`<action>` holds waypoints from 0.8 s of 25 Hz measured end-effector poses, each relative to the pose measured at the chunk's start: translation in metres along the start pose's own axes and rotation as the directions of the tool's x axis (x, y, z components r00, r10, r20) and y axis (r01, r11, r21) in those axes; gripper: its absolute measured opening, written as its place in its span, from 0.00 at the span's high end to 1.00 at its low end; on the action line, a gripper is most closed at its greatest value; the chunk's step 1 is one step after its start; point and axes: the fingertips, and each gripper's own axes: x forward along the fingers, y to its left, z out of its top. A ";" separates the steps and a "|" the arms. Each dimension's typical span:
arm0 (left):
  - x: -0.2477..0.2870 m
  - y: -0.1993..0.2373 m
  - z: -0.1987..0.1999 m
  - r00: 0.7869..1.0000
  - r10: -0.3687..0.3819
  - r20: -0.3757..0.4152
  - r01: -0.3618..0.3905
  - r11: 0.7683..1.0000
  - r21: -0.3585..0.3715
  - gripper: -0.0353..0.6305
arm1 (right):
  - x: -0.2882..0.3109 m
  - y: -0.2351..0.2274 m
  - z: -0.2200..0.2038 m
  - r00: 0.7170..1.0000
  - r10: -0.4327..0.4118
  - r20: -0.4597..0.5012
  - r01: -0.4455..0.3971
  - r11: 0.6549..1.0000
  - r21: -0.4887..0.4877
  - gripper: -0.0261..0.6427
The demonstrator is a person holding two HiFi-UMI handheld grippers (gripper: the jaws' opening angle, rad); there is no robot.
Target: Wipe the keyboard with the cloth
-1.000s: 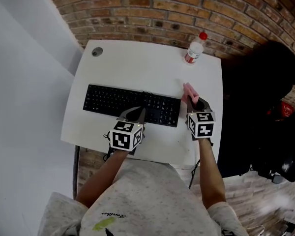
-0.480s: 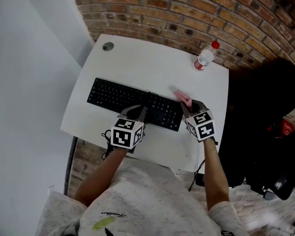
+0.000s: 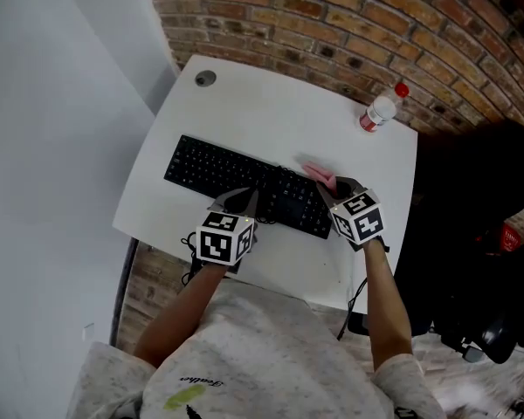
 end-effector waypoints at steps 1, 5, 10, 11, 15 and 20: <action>-0.002 0.004 0.001 1.000 0.000 0.002 0.000 1.000 -0.004 0.95 | 0.003 0.002 0.001 1.000 0.004 -0.006 -0.004 1.000 0.012 0.92; -0.007 0.023 0.004 1.000 0.000 0.006 0.000 1.000 -0.021 0.95 | 0.016 0.010 0.008 1.000 0.013 -0.026 -0.012 0.999 0.041 0.92; -0.012 0.046 0.005 1.000 -0.015 0.007 0.015 0.999 -0.030 0.95 | 0.031 0.018 0.019 0.999 0.012 -0.044 -0.010 0.998 0.055 0.92; -0.013 0.050 0.005 1.000 -0.018 0.008 0.018 0.999 -0.032 0.95 | 0.034 0.020 0.021 0.999 0.011 -0.049 -0.008 0.998 0.061 0.92; -0.016 0.064 0.011 1.000 -0.029 0.011 0.029 0.999 -0.033 0.95 | 0.044 0.021 0.030 0.998 0.007 -0.056 -0.001 0.994 0.112 0.92; -0.017 0.081 0.014 0.999 -0.043 0.014 0.044 0.998 -0.035 0.95 | 0.052 0.015 0.037 0.999 0.000 -0.046 0.011 0.971 0.238 0.92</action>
